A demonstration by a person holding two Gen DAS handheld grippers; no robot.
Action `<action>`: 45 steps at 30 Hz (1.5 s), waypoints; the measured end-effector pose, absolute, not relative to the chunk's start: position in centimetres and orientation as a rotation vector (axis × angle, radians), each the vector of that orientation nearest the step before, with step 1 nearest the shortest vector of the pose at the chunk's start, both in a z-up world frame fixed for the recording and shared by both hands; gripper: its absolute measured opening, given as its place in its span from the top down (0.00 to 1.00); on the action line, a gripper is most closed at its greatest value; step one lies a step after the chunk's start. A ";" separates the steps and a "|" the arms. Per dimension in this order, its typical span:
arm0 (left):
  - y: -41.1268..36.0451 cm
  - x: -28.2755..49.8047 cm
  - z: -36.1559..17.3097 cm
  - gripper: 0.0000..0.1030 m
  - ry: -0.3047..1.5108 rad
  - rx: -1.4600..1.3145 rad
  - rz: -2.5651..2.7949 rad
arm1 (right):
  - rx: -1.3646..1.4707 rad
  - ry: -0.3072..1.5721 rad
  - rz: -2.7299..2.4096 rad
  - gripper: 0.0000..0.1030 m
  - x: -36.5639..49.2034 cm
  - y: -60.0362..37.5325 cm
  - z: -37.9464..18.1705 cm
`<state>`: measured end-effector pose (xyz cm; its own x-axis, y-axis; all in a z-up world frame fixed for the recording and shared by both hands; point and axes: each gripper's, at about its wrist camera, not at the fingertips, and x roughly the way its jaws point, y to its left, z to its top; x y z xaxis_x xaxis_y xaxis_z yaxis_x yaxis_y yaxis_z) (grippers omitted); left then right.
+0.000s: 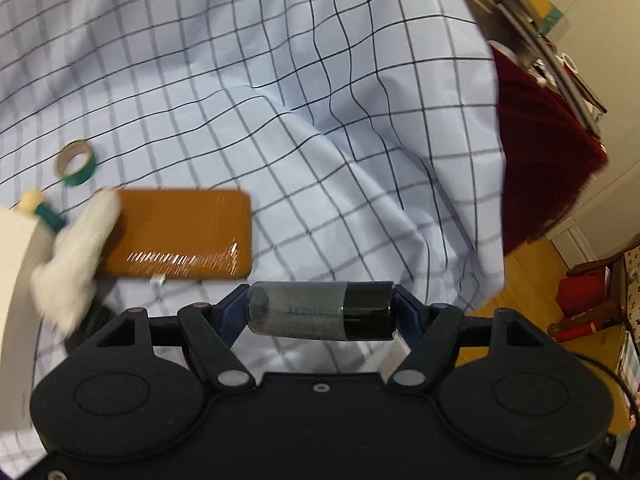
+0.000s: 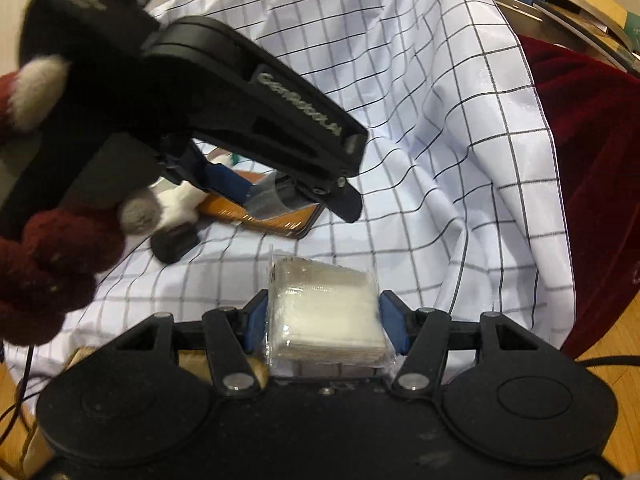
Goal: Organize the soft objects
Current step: 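Carry the black cylinder and cotton-pad packet over the basket with both tools, then open the left tool to drop the black cylinder into the basket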
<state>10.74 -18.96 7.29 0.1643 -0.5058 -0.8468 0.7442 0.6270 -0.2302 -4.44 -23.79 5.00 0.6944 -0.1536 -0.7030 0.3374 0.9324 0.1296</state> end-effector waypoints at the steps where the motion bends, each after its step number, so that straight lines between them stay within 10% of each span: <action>1: -18.1 10.0 7.7 0.33 1.072 0.258 -0.897 | 0.252 0.757 -0.273 0.44 -5.0 -23.3 5.1; 45: 1.4 -6.5 4.7 0.33 0.870 0.050 -0.242 | 0.206 0.675 -0.080 0.43 -15.2 -14.1 8.7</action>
<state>-6.52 1.39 4.67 0.6198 -0.1898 -0.7615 0.2302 0.9716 -0.0548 -15.25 -14.07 8.66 0.7786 -0.0068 -0.6275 0.1399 0.9767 0.1630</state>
